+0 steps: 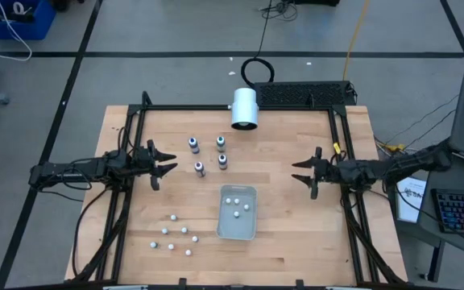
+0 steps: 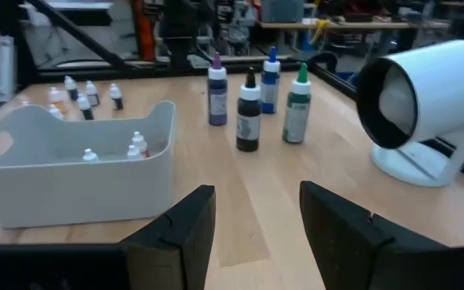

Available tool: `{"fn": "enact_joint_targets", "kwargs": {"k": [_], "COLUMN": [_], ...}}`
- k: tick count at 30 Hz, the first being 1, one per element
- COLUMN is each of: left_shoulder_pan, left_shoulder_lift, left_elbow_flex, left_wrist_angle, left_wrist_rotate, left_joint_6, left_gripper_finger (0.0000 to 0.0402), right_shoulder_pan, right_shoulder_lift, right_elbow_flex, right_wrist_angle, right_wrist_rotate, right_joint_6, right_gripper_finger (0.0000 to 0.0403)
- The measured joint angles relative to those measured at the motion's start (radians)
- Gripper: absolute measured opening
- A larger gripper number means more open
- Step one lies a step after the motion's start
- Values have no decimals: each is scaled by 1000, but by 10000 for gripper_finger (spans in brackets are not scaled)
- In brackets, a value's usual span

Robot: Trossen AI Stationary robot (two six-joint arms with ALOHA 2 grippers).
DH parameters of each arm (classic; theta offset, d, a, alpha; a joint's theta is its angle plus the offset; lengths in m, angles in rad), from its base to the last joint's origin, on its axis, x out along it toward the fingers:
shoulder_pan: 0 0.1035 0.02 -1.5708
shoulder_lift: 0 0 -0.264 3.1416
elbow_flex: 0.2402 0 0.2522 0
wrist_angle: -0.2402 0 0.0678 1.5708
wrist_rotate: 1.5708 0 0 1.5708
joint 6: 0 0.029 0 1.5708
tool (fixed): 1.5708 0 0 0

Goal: Pick & Place food coloring
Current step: Put the small black food coloring bottle into the gray bin

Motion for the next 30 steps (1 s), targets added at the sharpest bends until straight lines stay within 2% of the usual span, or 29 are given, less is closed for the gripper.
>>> {"fn": "enact_joint_targets", "kwargs": {"k": [5, 14, 19, 25, 30], "left_shoulder_pan": [0, 0, 0, 0, 0], "left_shoulder_lift": [0, 0, 0, 0, 0], "left_elbow_flex": [0, 0, 0, 0, 0], "left_wrist_angle": [8, 11, 45, 64, 64], "left_wrist_rotate": [0, 0, 0, 0, 0], "left_joint_6": [0, -2, -5, -5, -48], "left_gripper_finger": [147, 148, 147, 148, 147], "right_shoulder_pan": [-128, -292, -351, -377, -377], "right_shoulder_lift": [-39, -173, -260, -309, -311], "right_elbow_flex": [0, -27, -86, -88, -89], "right_wrist_angle": [-3, -63, -61, -70, -61], "right_wrist_rotate": [-167, -289, -294, -285, -243], "right_joint_6": [-62, -101, -96, -97, 41], "right_gripper_finger": [169, 169, 169, 169, 169]}}
